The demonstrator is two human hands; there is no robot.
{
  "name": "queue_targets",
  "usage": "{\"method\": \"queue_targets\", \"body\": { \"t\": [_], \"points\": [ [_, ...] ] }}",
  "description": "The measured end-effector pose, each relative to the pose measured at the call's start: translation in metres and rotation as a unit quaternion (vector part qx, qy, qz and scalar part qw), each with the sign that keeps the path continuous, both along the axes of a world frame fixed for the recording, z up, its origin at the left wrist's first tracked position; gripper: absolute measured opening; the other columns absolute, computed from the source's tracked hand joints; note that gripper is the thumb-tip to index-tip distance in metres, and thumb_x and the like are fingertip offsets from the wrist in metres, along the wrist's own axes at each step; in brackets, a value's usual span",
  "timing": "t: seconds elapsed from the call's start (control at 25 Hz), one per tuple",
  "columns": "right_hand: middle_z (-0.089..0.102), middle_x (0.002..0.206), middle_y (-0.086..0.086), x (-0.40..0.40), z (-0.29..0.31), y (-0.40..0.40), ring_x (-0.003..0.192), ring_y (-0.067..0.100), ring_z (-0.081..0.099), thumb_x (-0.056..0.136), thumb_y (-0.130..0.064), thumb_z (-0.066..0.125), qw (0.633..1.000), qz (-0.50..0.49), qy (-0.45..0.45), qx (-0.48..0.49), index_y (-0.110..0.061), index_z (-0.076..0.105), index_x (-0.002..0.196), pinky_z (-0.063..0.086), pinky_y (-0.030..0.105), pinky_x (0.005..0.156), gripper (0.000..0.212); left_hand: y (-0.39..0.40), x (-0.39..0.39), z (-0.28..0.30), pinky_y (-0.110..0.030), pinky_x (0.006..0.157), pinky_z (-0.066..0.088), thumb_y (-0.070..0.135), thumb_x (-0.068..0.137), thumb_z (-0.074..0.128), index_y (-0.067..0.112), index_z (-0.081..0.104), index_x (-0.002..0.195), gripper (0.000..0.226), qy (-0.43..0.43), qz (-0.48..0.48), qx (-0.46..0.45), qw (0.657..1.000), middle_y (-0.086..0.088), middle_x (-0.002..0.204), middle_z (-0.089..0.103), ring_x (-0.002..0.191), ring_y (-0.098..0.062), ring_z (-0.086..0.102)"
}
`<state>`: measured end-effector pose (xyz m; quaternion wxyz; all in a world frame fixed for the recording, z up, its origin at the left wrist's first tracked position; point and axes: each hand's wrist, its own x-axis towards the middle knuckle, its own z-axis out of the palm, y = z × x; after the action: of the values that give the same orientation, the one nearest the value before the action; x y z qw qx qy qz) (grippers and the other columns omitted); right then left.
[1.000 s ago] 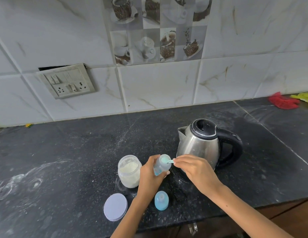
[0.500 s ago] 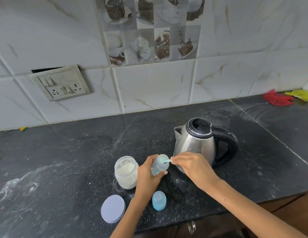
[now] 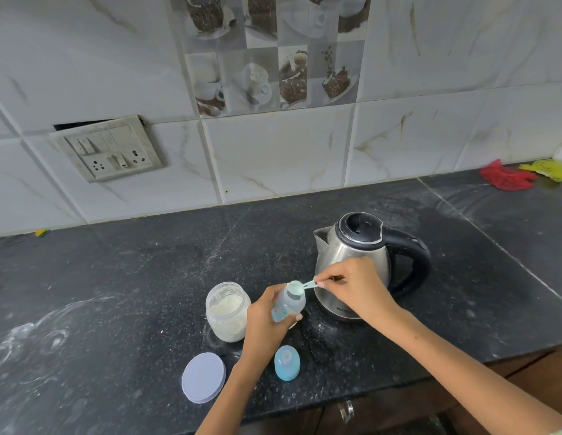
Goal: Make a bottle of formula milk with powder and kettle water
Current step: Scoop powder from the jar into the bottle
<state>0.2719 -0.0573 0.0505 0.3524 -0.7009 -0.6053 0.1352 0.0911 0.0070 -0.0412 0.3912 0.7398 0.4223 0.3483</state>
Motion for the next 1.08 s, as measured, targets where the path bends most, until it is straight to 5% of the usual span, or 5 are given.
{"method": "queue_targets", "body": {
  "t": [0.2,0.4,0.76,0.96,1.08],
  "points": [
    [0.078,0.092,-0.002,-0.002,0.007,0.000,0.081,0.010,0.071,0.084,-0.010,0.073,0.998,0.048,-0.040,-0.015,-0.019,0.079,0.094,0.057,0.027,0.080,0.014,0.000,-0.001,0.000,-0.036,0.092,0.050,0.017,0.067,0.083,0.028,0.057,0.114,0.054,-0.012,-0.002,-0.012,1.000,0.017,0.109,0.065,0.105,-0.006,0.060],
    [0.078,0.088,0.005,-0.004,-0.011,-0.007,0.077,0.020,0.074,0.066,0.007,0.082,0.949,0.182,-0.224,0.126,-0.009,0.078,0.088,0.062,0.032,0.063,0.027,0.001,-0.001,0.001,-0.037,0.090,0.051,0.016,0.067,0.083,0.025,0.057,0.113,0.054,-0.023,0.004,-0.009,1.000,0.015,0.108,0.066,0.104,-0.006,0.061],
    [0.077,0.086,0.006,-0.003,-0.024,-0.007,0.075,0.020,0.074,0.064,0.007,0.084,0.952,0.170,-0.220,0.129,-0.008,0.078,0.087,0.062,0.032,0.064,0.028,-0.001,0.002,-0.004,-0.037,0.092,0.051,0.013,0.067,0.083,0.024,0.056,0.112,0.054,-0.006,0.003,-0.012,1.000,0.015,0.109,0.065,0.104,-0.006,0.061],
    [0.078,0.092,-0.001,-0.006,-0.018,0.002,0.080,0.012,0.073,0.081,-0.004,0.075,0.997,0.032,-0.022,0.062,-0.013,0.079,0.093,0.058,0.024,0.077,0.016,-0.005,0.005,-0.009,-0.037,0.092,0.051,0.014,0.066,0.084,0.030,0.051,0.108,0.055,-0.024,0.035,-0.041,0.998,0.016,0.109,0.063,0.104,-0.008,0.061],
    [0.078,0.085,0.000,-0.010,-0.020,0.001,0.072,0.007,0.071,0.080,-0.009,0.076,0.995,-0.040,0.090,0.030,-0.014,0.079,0.090,0.058,0.020,0.074,0.011,-0.008,0.006,-0.013,-0.031,0.093,0.050,0.014,0.066,0.085,0.030,0.051,0.106,0.054,-0.024,0.049,-0.053,0.997,0.016,0.108,0.062,0.103,-0.004,0.059]
  ]
}}
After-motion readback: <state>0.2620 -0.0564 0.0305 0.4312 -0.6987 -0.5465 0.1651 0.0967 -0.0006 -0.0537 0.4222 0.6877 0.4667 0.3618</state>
